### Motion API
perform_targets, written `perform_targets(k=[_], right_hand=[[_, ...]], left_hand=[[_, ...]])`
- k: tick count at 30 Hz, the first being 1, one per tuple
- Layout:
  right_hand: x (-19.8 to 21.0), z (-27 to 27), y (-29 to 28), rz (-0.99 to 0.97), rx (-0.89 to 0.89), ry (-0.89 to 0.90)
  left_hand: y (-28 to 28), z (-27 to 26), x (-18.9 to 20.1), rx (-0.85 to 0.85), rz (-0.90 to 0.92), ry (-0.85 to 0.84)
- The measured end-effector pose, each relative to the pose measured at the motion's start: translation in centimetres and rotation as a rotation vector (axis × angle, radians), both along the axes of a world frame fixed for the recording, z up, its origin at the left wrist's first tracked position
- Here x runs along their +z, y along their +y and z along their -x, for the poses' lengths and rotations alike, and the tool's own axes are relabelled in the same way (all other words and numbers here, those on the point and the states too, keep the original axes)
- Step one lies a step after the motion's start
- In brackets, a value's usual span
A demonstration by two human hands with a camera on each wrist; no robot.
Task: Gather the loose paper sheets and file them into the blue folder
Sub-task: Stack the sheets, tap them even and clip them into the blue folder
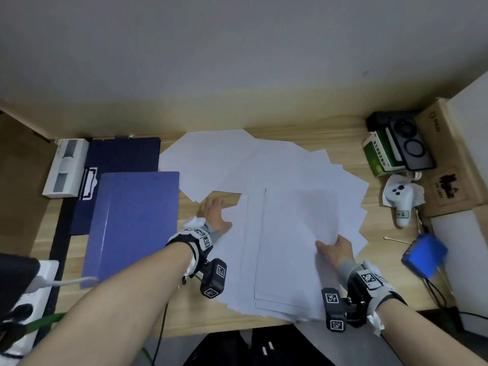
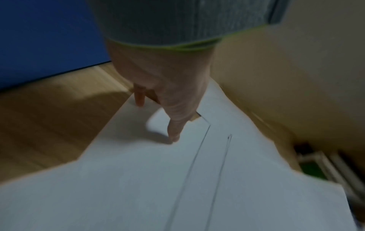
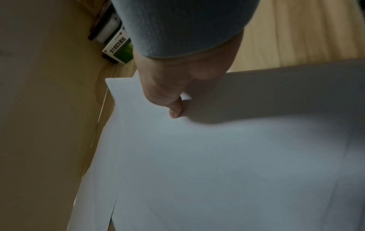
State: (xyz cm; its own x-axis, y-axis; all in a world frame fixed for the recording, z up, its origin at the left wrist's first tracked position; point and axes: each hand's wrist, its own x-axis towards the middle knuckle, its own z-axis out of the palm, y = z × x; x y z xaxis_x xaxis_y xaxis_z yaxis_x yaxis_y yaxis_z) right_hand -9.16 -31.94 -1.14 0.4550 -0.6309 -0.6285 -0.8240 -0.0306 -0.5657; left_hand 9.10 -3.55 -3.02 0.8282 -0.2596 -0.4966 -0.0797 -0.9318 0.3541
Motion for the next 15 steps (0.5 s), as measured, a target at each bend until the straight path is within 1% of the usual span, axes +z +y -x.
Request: perform_targets(k=[2,4,7,9,11,15], right_hand=[[0.1,1.1,-0.4,-0.005,-0.059,0.009],[-0.1,2.0,-0.3,-0.04,-0.134,0.007],[-0.4,3.0,-0.3,-0.088,-0.224,0.034],[-0.6,3.2,0.0,-0.125,-0.258,0.036],[-0.5,2.7,0.3,-0.136,-0.293,0.018],[1.0,0.5,1.8,-0.177,-0.291,-0.017]], left_hand=[[-0.3,0.1,-0.6,-0.117,-0.082,0.013],[-0.2,0.0,-0.9,-0.157,-0.093,0.032],[-0.6,-0.1,-0.4,-0.221,-0.07,0.08],[-0.3,-0.1,0.2,-0.214,-0.022,0.14],[0.5,-0.2,0.8,-0.137,0.024,0.165],[3.5,0.3,1.9,0.184,0.143,0.204]])
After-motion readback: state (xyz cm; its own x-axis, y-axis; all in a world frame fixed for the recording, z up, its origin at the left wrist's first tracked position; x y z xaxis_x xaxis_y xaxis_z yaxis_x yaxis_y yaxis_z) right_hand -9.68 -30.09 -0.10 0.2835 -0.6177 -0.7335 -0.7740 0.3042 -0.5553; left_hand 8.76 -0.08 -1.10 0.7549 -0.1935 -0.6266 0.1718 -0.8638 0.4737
